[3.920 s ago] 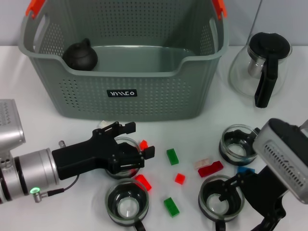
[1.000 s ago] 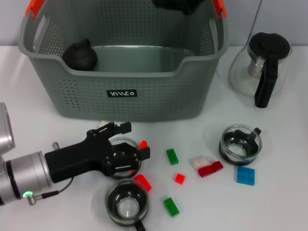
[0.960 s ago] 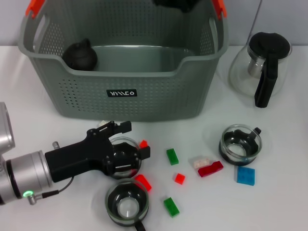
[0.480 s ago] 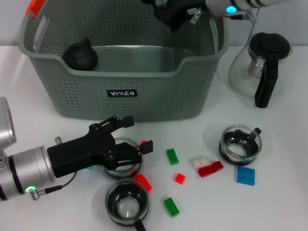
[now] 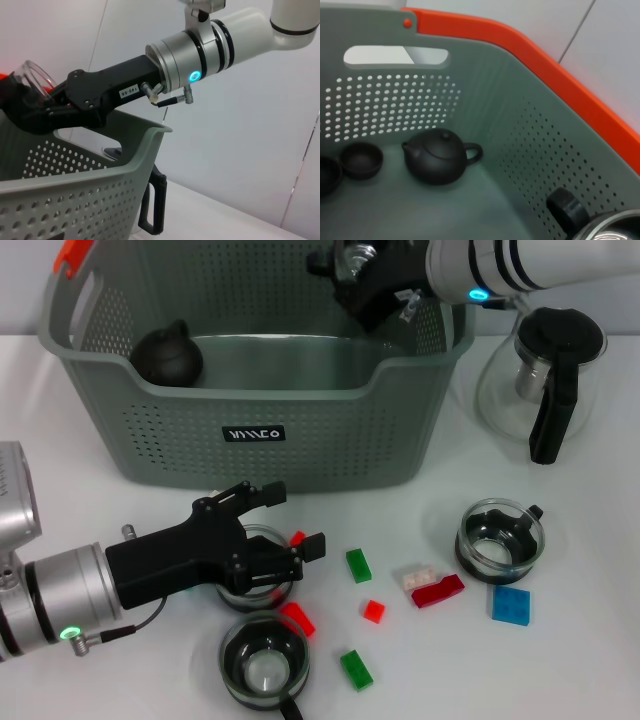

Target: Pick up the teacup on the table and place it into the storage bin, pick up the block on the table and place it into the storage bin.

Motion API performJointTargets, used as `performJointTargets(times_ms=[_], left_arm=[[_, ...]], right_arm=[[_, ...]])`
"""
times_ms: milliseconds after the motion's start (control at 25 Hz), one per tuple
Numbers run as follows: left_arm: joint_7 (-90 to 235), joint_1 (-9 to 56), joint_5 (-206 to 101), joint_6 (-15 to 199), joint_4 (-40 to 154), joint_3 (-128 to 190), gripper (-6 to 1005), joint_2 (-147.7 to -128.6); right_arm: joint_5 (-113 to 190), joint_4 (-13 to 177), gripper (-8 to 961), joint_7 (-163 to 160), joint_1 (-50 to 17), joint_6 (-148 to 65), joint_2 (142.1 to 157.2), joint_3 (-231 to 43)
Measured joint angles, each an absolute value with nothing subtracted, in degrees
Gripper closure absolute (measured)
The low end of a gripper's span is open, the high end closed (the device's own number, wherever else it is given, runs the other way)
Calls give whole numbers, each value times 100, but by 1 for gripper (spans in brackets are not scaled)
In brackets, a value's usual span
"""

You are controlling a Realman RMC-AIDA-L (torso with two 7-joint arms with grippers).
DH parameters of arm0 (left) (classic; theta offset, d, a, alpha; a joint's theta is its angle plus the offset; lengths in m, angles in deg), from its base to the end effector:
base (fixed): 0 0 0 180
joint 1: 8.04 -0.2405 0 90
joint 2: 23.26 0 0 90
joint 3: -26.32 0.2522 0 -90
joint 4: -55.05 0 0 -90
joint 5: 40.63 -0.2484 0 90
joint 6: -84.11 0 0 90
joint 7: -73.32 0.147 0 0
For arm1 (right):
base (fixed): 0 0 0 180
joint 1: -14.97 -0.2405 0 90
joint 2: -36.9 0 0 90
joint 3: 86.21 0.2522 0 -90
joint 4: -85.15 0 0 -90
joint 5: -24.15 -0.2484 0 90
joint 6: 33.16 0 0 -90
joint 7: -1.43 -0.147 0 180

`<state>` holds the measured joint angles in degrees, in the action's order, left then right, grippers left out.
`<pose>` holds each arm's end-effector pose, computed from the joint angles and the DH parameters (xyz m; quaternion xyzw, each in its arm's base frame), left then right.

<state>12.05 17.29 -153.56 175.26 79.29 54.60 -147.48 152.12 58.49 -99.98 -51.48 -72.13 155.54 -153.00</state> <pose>-0.3016 0.3001 -0.0581 -0.8940 -0.2307 -0.3496 0.1589 0.0861 0.5267 -0.0681 -0.9510 0.0558 -0.0010 0.3040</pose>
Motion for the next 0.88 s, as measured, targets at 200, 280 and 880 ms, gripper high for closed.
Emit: performJointTargets(times_ms=[200,280,880], left_arm=[[1205,1732,-15357,17513,7915,5462,72,-14757],[1206,1737,-15357,17507,7911,5462,72,-14757],[1205,1745,-15357,17524,7868,5436,73,-14753]], right_arm=[[15212,5854,895,-9997,-5069,-7172,15566,-15404],[15212,5855,895,-9999,-5044,-7169,15566,-15452],[15309,5604,768,-10181,-4921,-7352,15583,-15656]])
